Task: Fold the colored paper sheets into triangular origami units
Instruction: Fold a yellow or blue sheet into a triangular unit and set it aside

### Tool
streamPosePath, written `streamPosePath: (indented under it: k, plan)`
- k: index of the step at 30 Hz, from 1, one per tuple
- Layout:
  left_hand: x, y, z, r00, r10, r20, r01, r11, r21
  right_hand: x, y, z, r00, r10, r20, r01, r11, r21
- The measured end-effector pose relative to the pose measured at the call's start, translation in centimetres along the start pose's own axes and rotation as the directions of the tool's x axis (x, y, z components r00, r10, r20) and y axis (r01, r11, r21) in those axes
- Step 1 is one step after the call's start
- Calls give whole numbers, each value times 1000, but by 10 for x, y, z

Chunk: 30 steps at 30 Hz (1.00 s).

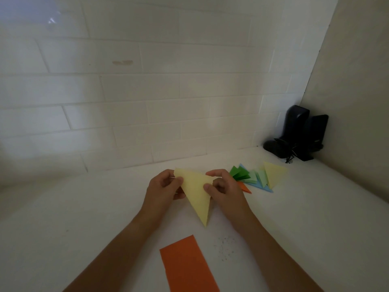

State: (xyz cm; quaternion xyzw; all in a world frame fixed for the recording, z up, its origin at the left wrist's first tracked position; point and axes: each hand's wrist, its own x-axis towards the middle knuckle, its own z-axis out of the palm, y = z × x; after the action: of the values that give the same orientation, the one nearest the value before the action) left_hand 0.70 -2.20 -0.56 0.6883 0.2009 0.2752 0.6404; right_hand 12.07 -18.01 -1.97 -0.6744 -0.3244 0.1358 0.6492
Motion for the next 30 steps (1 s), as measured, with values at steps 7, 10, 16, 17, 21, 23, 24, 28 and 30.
streamPosePath:
  k: [7,10,16,17,21,23,24,28,30]
  plan:
    - [-1,6,0,999,-44,9,45,995,-85,-1,-6,1,997,-81,20,81,997,-6]
    - [0,5,-1,1000,-23,21,24,998,-54,0,-4,0,998,-53,21,52,998,17]
    - [-1,5,-2,995,9,96,-7,1000,-18,-3,-8,0,999,-26,45,25,999,26]
    - [-1,5,-2,995,6,104,-4,1000,-16,-3,-9,0,998,-31,54,30,999,23]
    - [-1,7,-2,995,-19,98,21,1000,-21,-4,-10,0,998,-44,55,44,999,-4]
    - [-2,8,0,993,-27,112,34,997,-63,-5,-11,0,997,-44,60,45,999,-8]
    - [-2,8,0,992,-30,119,41,995,-89,-6,-12,0,997,-41,62,42,999,-6]
    - [0,7,2,992,-63,107,79,985,-154,-6,-12,0,997,-56,54,57,998,-10]
    - [2,6,2,990,-92,108,112,975,-194,-5,-11,0,997,-70,38,71,997,-25]
